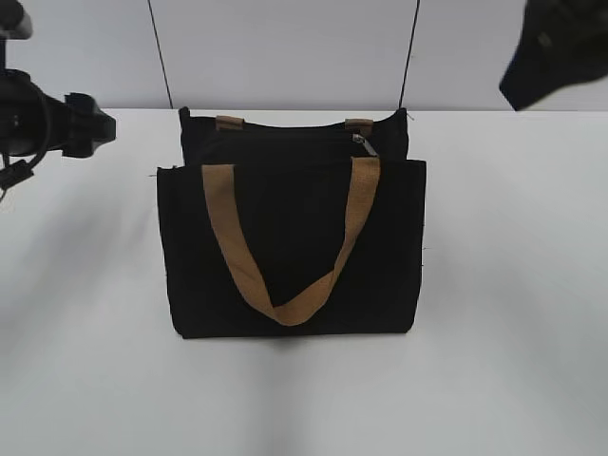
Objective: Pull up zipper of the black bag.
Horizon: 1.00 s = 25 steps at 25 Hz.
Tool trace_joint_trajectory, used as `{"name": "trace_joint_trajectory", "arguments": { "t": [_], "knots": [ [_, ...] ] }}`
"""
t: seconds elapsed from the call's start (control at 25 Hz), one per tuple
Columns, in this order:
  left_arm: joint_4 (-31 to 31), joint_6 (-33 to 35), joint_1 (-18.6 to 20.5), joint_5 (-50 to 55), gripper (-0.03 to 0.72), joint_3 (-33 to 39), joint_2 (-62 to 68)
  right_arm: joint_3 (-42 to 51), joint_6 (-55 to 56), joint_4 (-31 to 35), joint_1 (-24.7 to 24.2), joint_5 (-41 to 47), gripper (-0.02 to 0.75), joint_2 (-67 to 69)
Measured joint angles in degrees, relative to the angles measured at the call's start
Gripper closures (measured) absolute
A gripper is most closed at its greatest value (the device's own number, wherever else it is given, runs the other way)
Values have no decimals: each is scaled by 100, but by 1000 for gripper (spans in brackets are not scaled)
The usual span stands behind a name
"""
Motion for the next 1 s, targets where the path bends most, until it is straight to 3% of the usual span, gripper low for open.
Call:
{"name": "trace_joint_trajectory", "arguments": {
  "t": [0.16, 0.28, 0.4, 0.48, 0.68, 0.84, 1.0],
  "knots": [
    [-43, 55, -512, 417, 125, 0, 12, 1375, 122, 0, 0, -517, 161, -886],
    [-31, 366, -622, 797, 125, 5, 109, 2267, 224, 0, 0, -849, 162, -1482],
    [-359, 1395, -627, 1425, 125, 22, 317, 2919, 303, 0, 0, -1026, 162, -1961],
    [-1254, 2451, -627, 1752, 125, 33, 423, 3172, 317, 0, 0, -1091, 162, -2179],
    [-4487, 5537, -866, 2280, 122, 51, 131, 3376, 324, 0, 0, -1150, 158, -2519],
    [-6455, 7322, -1322, 2824, 97, 51, -632, 3387, 309, 0, 0, -997, 130, -2708],
    [-8199, 8681, -1720, 3653, 78, 51, -1633, 3393, 226, 0, 0, -598, 125, -2995]
  ]
}}
